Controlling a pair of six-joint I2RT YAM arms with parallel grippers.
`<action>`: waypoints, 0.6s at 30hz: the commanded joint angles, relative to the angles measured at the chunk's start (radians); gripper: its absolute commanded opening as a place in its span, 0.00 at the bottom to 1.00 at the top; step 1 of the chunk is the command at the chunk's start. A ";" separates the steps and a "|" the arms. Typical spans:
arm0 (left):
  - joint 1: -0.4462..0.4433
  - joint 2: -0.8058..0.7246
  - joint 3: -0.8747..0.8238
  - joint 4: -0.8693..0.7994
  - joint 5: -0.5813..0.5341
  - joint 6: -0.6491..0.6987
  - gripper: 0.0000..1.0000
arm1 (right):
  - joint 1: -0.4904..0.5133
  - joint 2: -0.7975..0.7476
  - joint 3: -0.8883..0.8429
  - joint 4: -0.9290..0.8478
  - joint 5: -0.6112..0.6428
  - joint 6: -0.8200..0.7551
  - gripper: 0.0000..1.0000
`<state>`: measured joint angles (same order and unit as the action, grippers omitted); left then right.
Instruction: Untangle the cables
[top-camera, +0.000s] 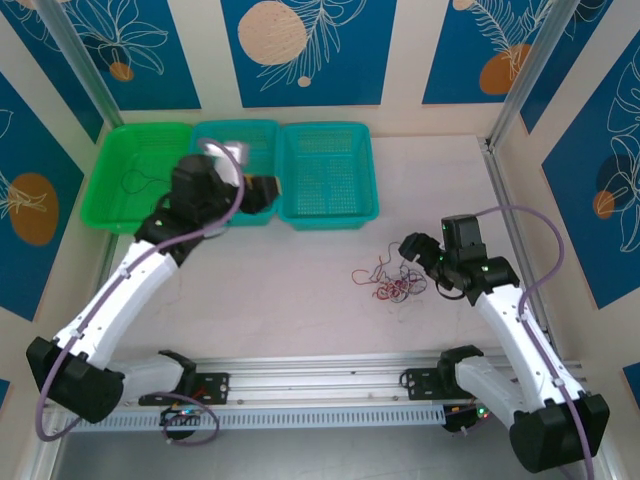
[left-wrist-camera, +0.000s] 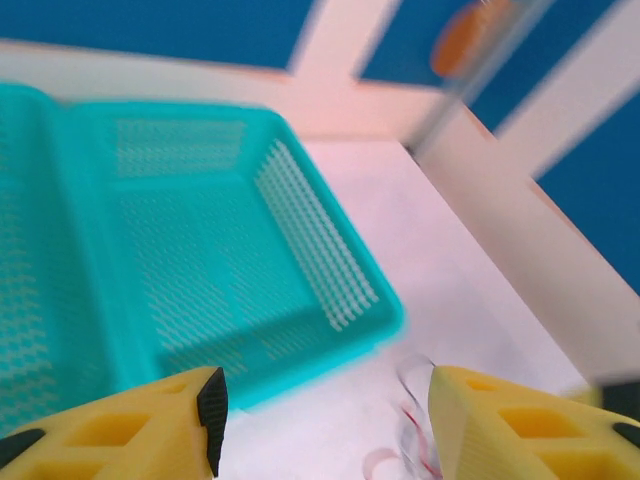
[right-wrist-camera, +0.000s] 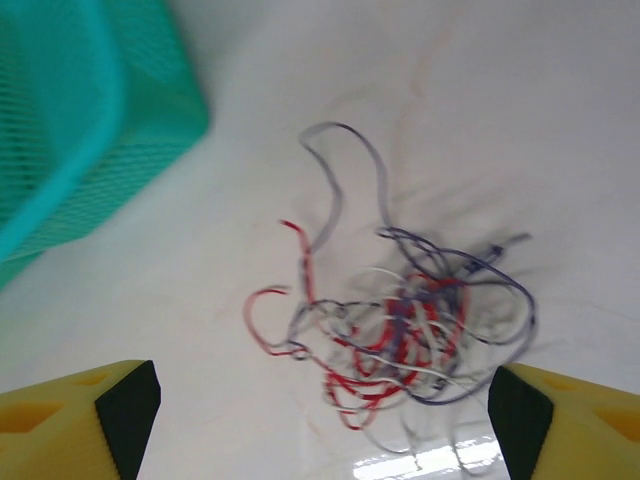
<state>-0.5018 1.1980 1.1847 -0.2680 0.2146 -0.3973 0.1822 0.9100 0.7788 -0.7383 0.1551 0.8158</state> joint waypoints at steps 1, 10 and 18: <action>-0.153 -0.032 -0.056 0.046 -0.075 -0.028 0.56 | -0.028 0.054 -0.043 -0.018 -0.081 0.017 0.87; -0.354 -0.039 -0.239 0.044 -0.179 -0.014 0.59 | 0.062 0.282 -0.103 0.185 -0.098 0.063 0.83; -0.348 -0.133 -0.259 -0.066 -0.306 0.147 0.70 | 0.117 0.392 -0.101 0.271 0.071 -0.067 0.36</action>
<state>-0.8494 1.1240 0.9154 -0.2829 -0.0036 -0.3378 0.2947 1.2942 0.6796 -0.5220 0.1646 0.8047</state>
